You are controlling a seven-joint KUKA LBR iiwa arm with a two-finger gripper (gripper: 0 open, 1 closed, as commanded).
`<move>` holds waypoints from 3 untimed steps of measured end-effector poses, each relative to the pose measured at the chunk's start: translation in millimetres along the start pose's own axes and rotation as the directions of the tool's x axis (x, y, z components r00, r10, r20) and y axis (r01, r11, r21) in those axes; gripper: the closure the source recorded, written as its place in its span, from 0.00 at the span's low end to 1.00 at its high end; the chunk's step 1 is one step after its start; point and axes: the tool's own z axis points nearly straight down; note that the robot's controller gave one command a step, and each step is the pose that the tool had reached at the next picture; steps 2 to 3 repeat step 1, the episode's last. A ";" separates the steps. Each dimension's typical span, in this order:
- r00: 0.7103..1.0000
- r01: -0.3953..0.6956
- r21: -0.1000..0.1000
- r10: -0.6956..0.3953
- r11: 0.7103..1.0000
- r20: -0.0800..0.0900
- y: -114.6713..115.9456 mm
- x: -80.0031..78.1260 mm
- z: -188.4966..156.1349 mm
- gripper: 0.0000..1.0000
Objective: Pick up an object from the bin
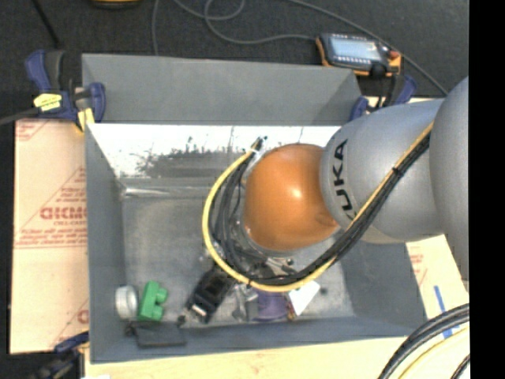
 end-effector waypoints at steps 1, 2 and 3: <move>1.000 0.029 0.002 -0.029 1.000 0.003 2.2 -22.7 36.4 0.00; 1.000 0.029 0.002 -0.029 1.000 0.003 2.2 -22.7 36.4 0.00; 1.000 0.029 0.002 -0.029 1.000 0.003 2.2 -22.7 36.4 0.00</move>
Offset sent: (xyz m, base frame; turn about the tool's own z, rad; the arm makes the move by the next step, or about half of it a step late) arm 0.0400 0.0053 -0.0516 0.0357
